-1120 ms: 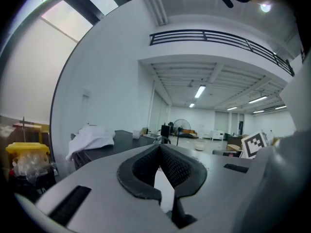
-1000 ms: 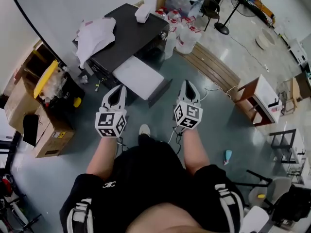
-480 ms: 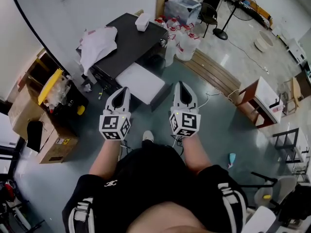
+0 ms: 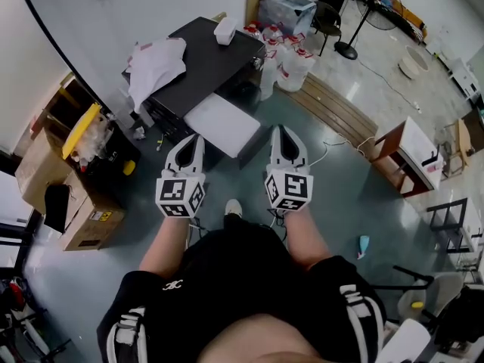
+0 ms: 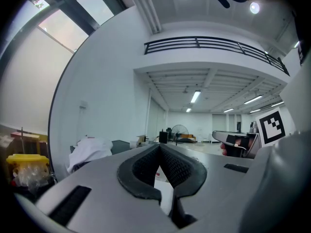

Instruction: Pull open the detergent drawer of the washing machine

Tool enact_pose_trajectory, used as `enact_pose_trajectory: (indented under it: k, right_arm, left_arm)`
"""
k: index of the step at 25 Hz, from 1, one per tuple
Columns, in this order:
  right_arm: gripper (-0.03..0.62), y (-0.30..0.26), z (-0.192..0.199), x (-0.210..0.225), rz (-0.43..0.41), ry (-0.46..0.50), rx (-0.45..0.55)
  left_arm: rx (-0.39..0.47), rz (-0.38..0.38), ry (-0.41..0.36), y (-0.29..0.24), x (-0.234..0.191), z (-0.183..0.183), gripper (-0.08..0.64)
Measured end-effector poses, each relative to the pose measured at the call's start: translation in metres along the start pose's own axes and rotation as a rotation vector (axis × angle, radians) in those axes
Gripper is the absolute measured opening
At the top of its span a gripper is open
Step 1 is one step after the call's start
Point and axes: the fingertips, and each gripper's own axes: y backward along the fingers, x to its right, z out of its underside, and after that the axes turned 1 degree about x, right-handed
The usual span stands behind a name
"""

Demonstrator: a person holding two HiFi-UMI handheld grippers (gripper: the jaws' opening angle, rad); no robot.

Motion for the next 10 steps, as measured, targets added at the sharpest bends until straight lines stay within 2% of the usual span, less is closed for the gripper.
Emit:
enact_pose_trajectory:
  k: [10]
  right_arm:
    - [0.002,0.015,-0.003,-0.01,-0.049,0.011,0.013]
  left_arm:
    - [0.012,0.02,0.0,0.008,0.013,-0.005,0.002]
